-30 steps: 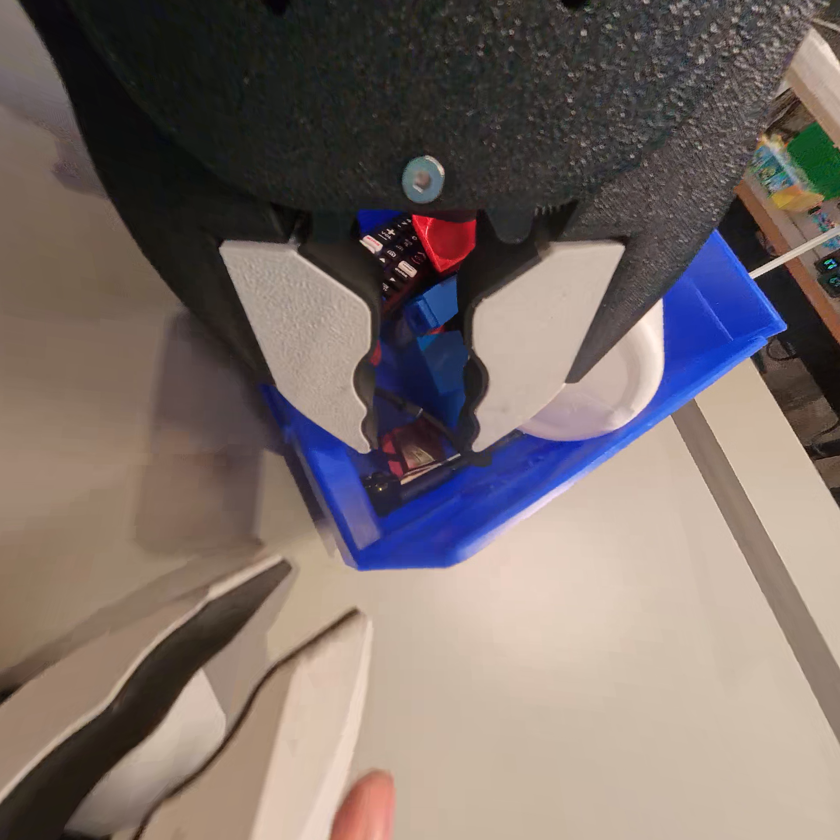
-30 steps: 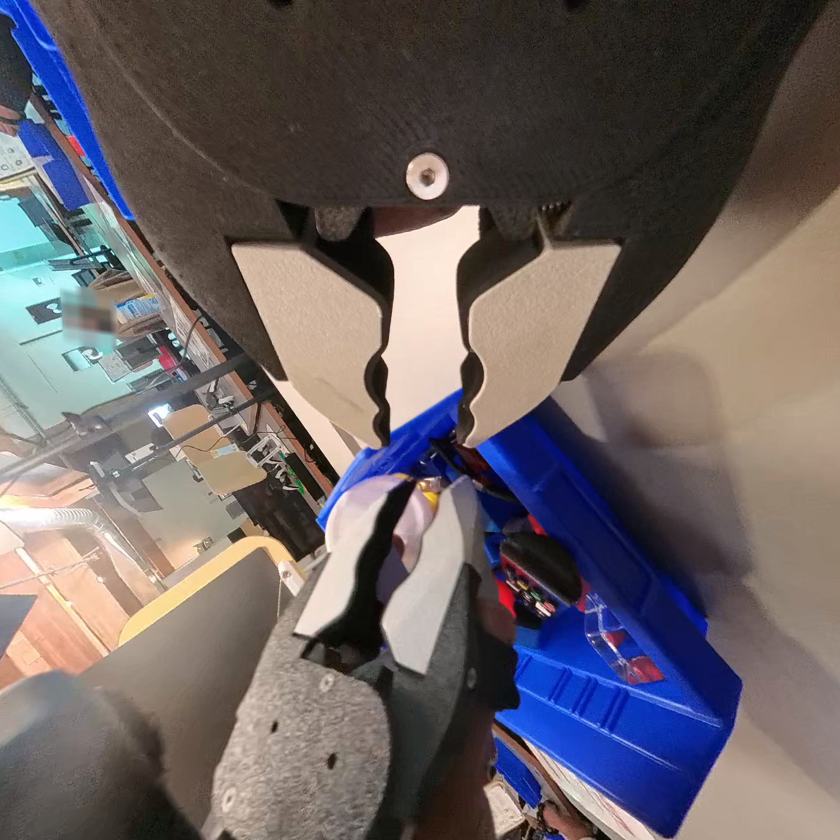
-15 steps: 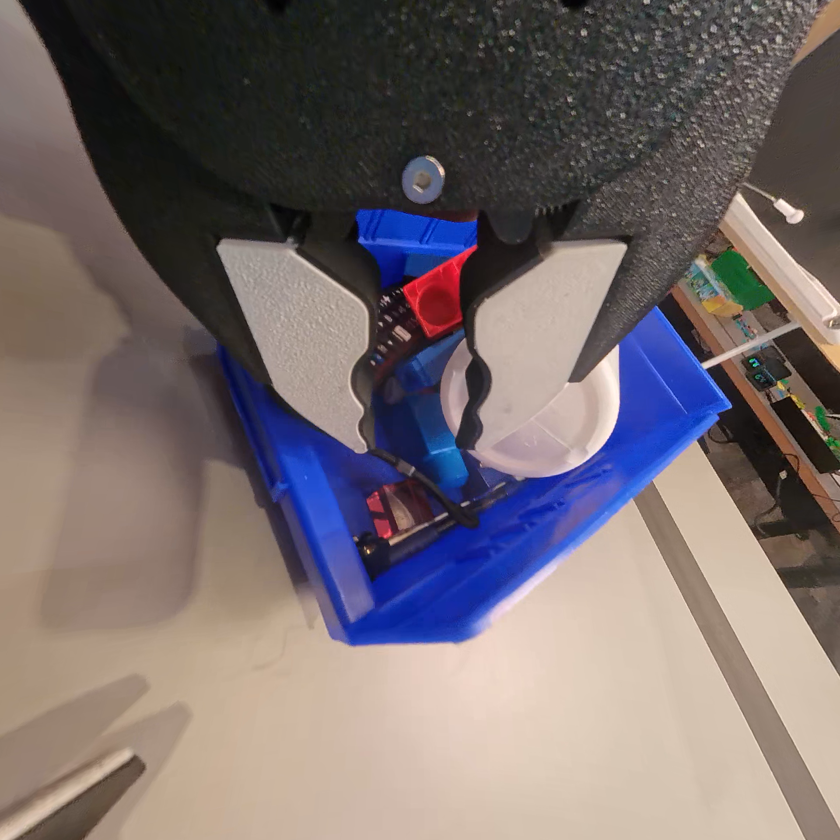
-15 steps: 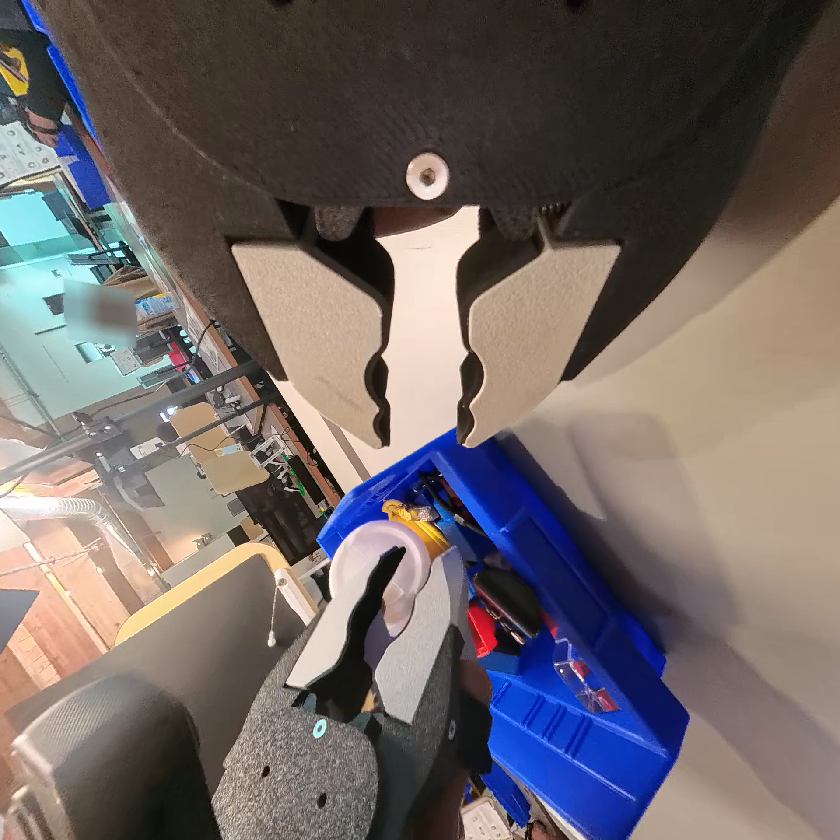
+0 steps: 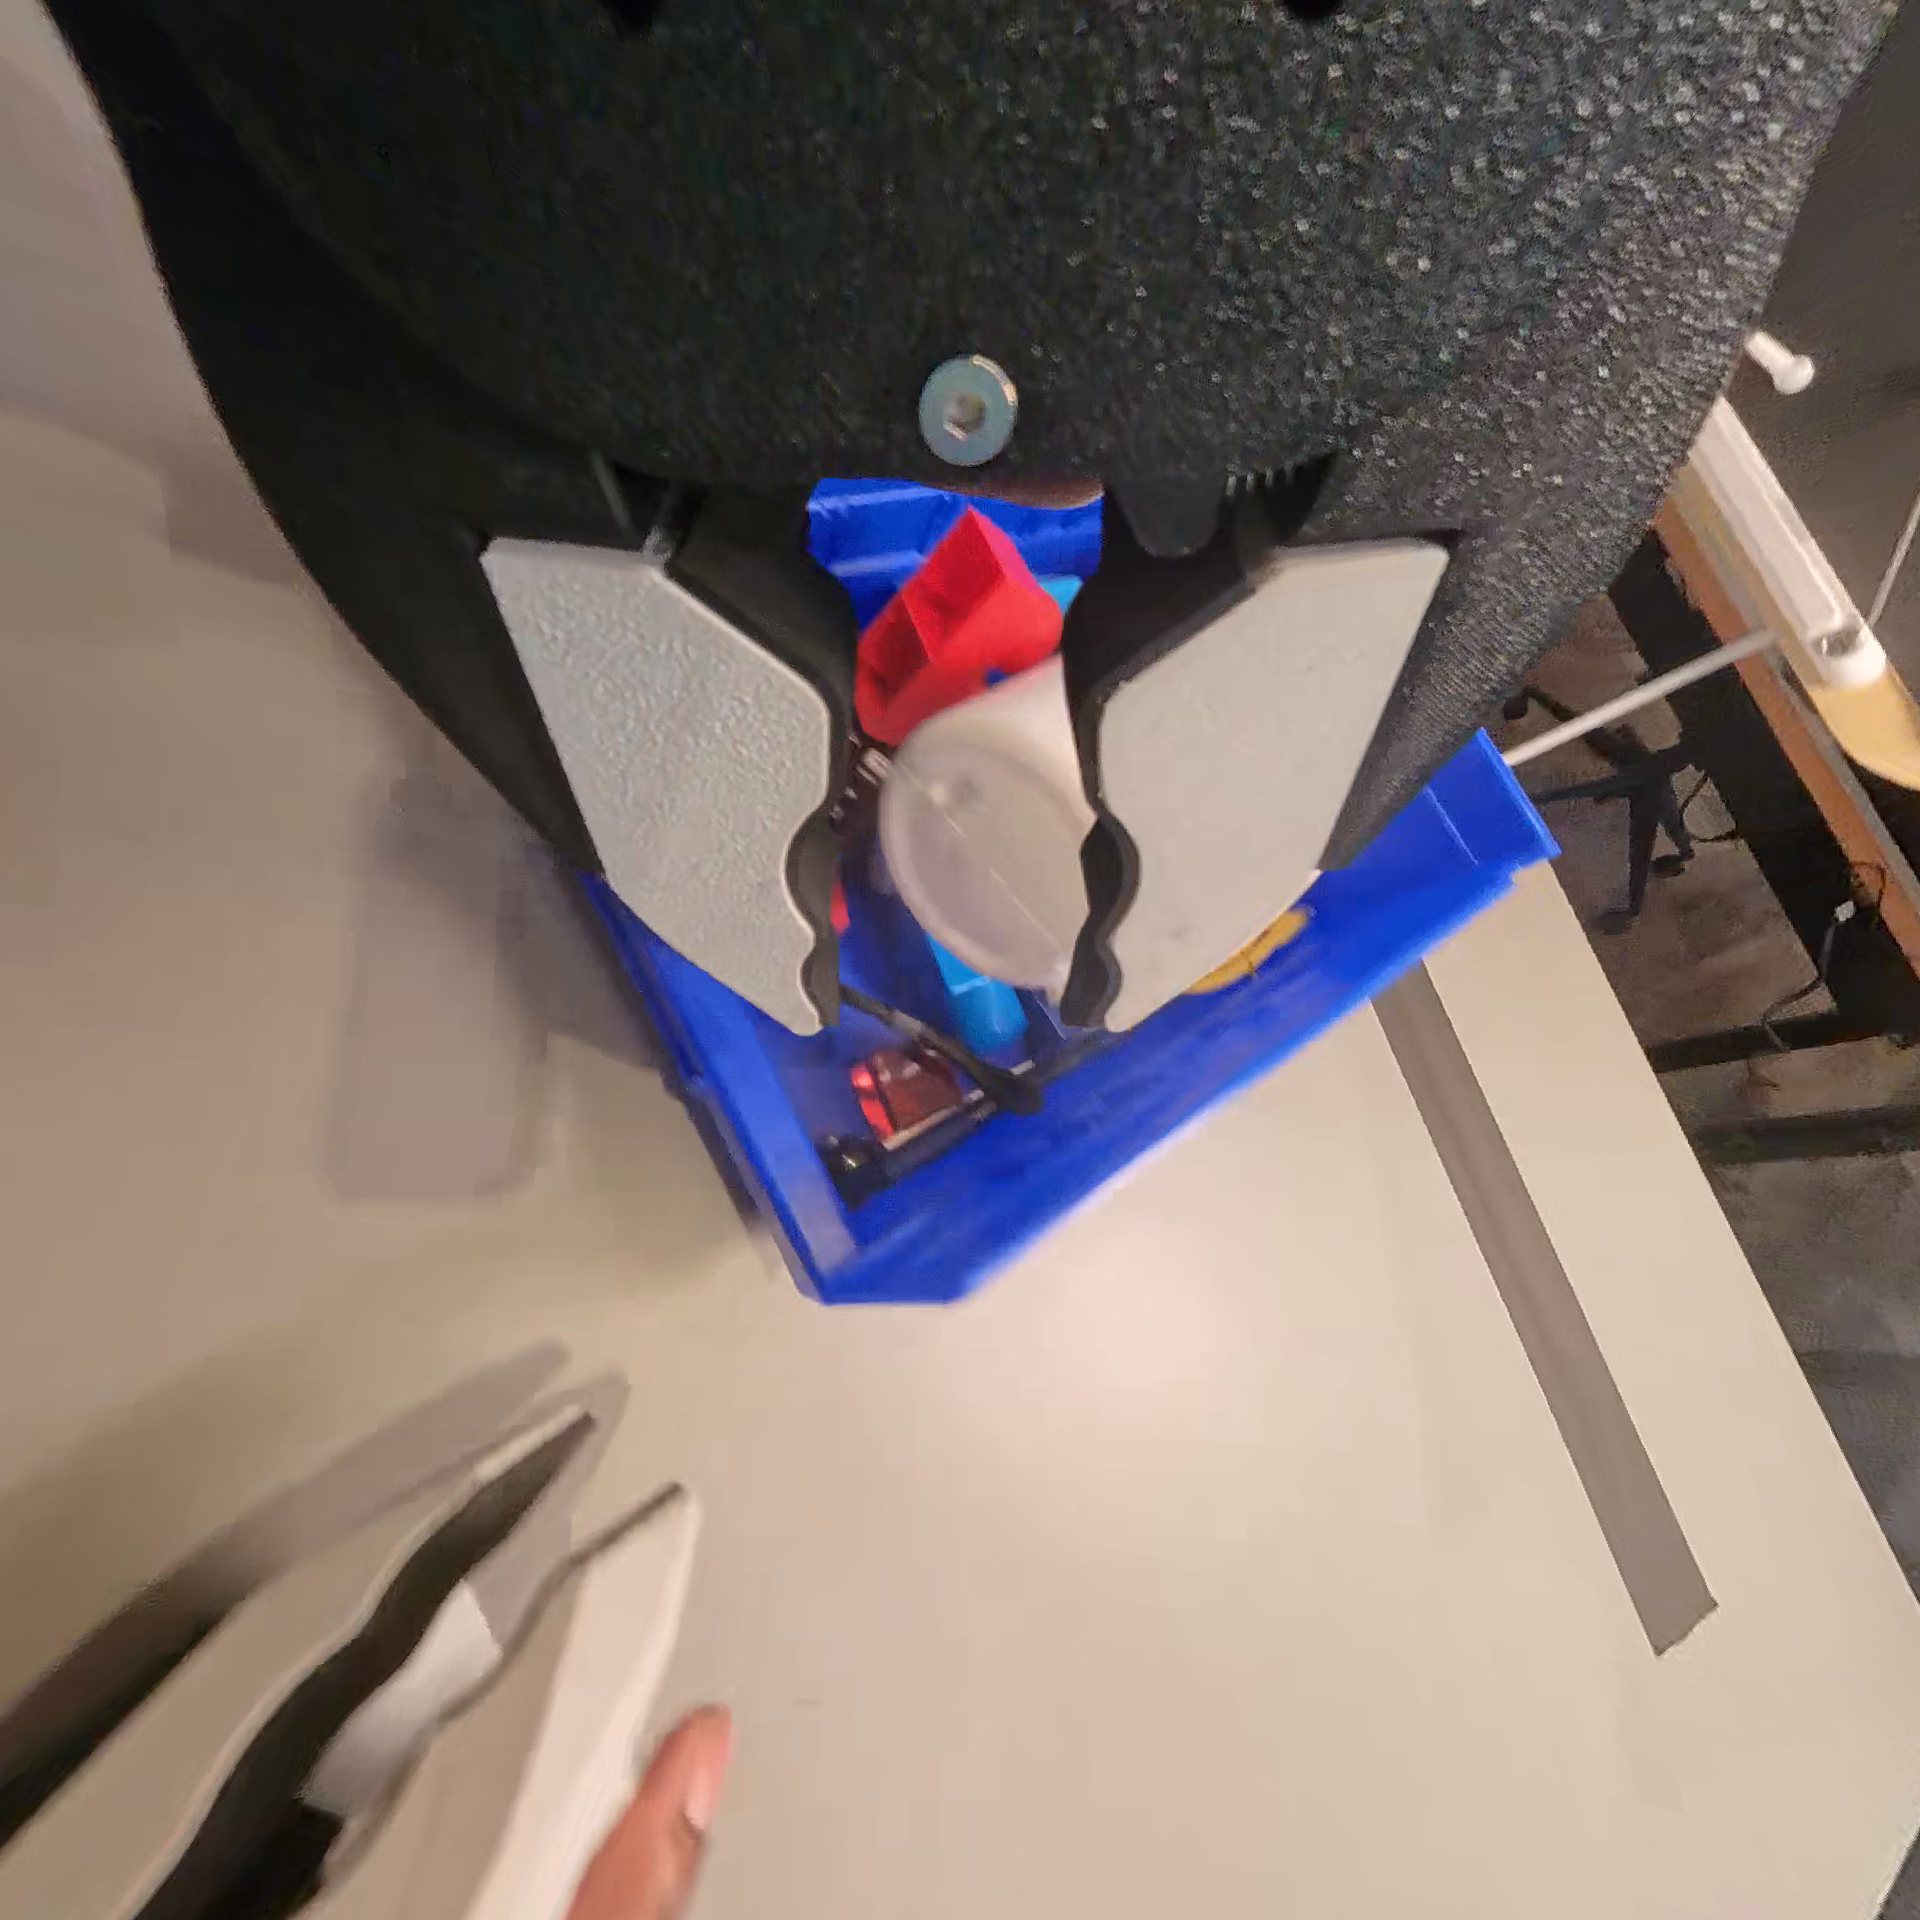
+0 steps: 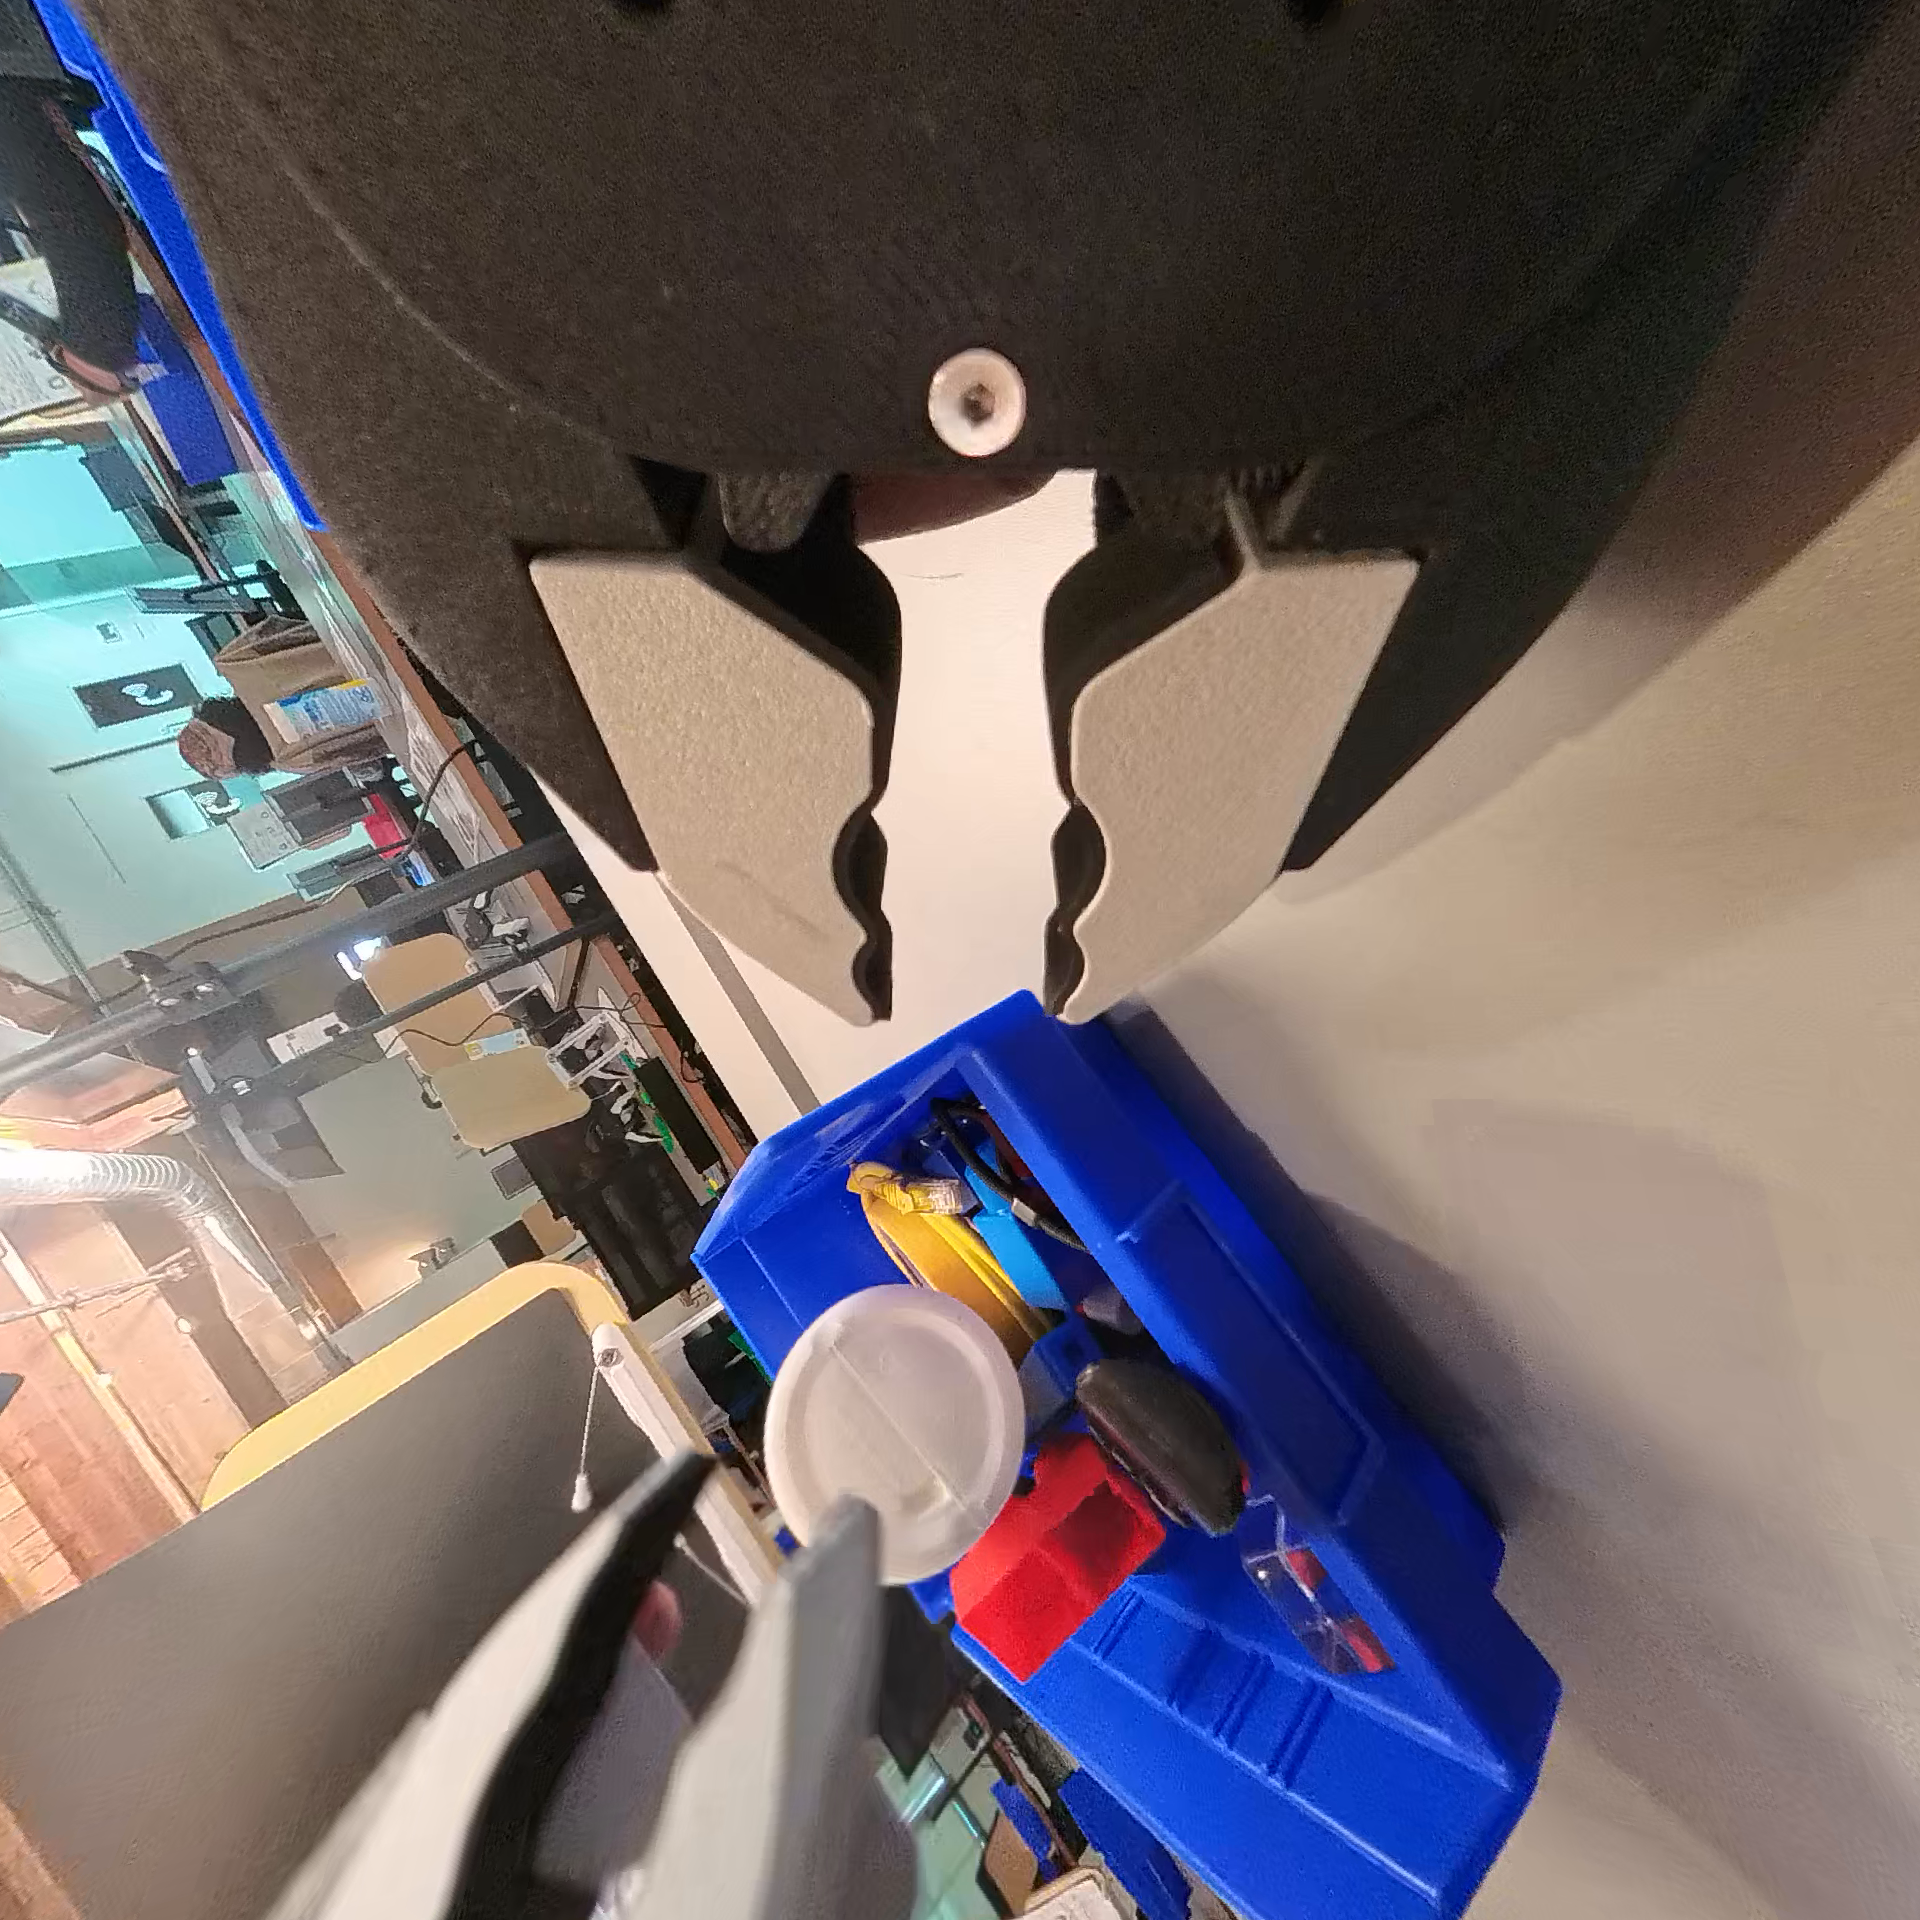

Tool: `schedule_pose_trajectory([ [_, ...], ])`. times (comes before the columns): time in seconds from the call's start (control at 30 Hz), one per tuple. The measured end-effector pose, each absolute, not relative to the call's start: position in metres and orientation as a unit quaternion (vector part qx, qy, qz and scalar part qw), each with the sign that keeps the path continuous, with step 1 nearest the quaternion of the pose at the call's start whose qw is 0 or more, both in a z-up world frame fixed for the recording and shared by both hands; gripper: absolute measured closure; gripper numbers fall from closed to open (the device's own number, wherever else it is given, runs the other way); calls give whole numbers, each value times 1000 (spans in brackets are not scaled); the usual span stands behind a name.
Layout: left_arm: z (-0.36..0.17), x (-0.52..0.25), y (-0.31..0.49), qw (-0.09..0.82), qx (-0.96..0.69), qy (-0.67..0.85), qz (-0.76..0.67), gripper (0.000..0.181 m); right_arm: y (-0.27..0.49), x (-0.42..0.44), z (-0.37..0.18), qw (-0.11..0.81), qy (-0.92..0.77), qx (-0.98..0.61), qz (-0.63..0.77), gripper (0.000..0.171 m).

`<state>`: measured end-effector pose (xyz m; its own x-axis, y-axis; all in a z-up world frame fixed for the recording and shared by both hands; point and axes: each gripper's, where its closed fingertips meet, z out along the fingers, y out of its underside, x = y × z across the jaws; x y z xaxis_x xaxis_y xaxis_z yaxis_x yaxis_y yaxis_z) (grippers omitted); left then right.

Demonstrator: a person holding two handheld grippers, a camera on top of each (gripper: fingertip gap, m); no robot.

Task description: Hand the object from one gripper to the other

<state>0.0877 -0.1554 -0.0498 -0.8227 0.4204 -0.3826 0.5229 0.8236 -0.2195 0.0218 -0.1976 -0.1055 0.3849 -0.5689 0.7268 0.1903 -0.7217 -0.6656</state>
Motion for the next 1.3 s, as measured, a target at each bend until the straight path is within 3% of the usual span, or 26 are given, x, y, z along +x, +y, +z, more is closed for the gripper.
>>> schedule_pose_trajectory([
  [0.2,-105,105,-176,108,274,953,-71,140,-202,23,-106,345,128,-754,-545,143],
  [0.7,-162,135,-144,192,298,929,107,149,-202,24,-113,349,124,-765,-526,144],
  [0.8,-163,154,-138,234,298,916,132,148,-202,23,-113,355,125,-764,-525,144],
  [0.9,-166,169,-125,254,297,905,170,128,-202,23,-115,353,124,-766,-523,144],
  [1.3,-167,173,-124,271,311,895,169,139,-198,21,-120,342,105,-774,-522,144],
])
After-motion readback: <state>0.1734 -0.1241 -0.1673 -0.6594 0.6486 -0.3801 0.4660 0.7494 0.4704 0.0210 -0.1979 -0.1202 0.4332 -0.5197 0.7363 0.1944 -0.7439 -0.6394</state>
